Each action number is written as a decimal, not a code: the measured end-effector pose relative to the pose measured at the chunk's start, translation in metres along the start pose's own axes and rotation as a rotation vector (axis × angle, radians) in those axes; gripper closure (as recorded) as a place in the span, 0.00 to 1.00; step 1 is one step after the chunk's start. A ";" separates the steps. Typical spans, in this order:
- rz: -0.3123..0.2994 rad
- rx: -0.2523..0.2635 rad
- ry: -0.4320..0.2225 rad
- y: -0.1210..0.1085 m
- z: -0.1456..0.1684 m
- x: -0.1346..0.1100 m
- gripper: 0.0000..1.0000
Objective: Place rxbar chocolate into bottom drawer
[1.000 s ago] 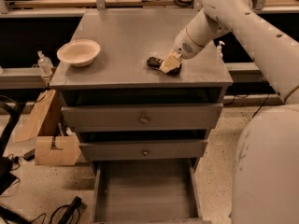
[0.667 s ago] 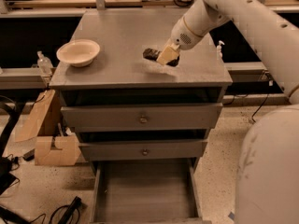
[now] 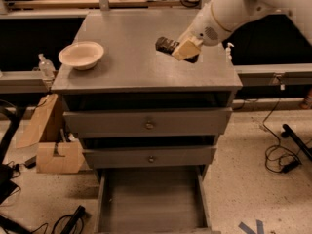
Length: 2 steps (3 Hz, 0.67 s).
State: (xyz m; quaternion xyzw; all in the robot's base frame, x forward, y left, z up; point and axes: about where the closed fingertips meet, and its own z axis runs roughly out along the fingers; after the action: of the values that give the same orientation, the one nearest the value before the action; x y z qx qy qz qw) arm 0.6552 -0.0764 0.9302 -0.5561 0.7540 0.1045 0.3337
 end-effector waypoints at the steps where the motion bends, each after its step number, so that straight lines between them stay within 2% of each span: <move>1: 0.066 0.033 -0.021 0.028 -0.013 0.040 1.00; 2: 0.134 0.030 -0.025 0.055 0.003 0.110 1.00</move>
Offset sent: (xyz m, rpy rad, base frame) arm -0.1040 -0.1191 -0.1685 0.1042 0.0814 -0.1800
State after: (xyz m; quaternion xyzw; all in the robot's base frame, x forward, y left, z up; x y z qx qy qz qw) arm 0.5890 -0.1392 0.8479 -0.4979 0.7868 0.1224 0.3437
